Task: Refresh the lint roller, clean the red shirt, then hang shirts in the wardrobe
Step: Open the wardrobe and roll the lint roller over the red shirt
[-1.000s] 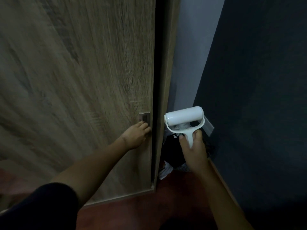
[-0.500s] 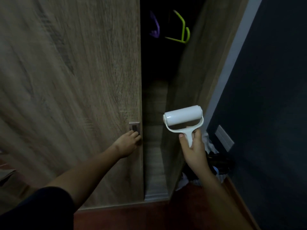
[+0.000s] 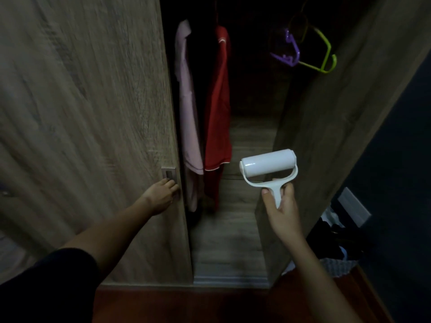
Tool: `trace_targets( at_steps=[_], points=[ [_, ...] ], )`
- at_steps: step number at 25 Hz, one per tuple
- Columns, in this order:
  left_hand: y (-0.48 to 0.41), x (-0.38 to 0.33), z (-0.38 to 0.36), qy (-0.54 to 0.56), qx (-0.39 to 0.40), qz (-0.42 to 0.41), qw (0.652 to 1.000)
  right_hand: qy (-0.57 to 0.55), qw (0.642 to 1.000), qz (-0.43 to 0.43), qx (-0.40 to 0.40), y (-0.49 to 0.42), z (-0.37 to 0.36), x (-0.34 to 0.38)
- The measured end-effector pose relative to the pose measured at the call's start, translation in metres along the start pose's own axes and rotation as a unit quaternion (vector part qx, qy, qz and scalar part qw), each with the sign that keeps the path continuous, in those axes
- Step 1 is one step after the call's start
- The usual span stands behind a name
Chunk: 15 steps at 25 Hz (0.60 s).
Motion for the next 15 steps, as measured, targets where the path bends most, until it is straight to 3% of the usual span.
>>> trace_targets(
  at_steps=[2, 6, 10, 12, 15],
  points=[
    [0.016, 0.013, -0.009, -0.009, -0.023, 0.017, 1.0, 0.004, 1.0, 0.001, 0.001, 0.005, -0.013, 0.004],
    [0.034, 0.032, -0.047, 0.013, 0.062, 0.044, 0.997, 0.003, 1.0, 0.008, 0.003, 0.014, -0.032, 0.011],
    [0.051, 0.045, -0.053, 0.02, 0.084, 0.064, 0.994, 0.006, 1.0, 0.012, 0.006, 0.012, -0.042, 0.02],
    [0.051, 0.046, -0.042, 0.067, 0.046, 0.064, 0.995, 0.01, 1.0, 0.019, 0.006, 0.009, -0.046, 0.026],
    [0.034, 0.045, 0.004, 0.174, -0.154, 0.071, 0.97, -0.001, 1.0, 0.019, -0.003, 0.003, -0.047, 0.029]
  ],
)
Point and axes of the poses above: each hand's wrist, its own y-axis away from the middle knuckle, its own z-axis out of the back of the hand, x = y × z, the point moved 5 cm from there along -y, towards the middle knuckle, and after that the axes turned 4 degrees about y, right-handed, at the moved point
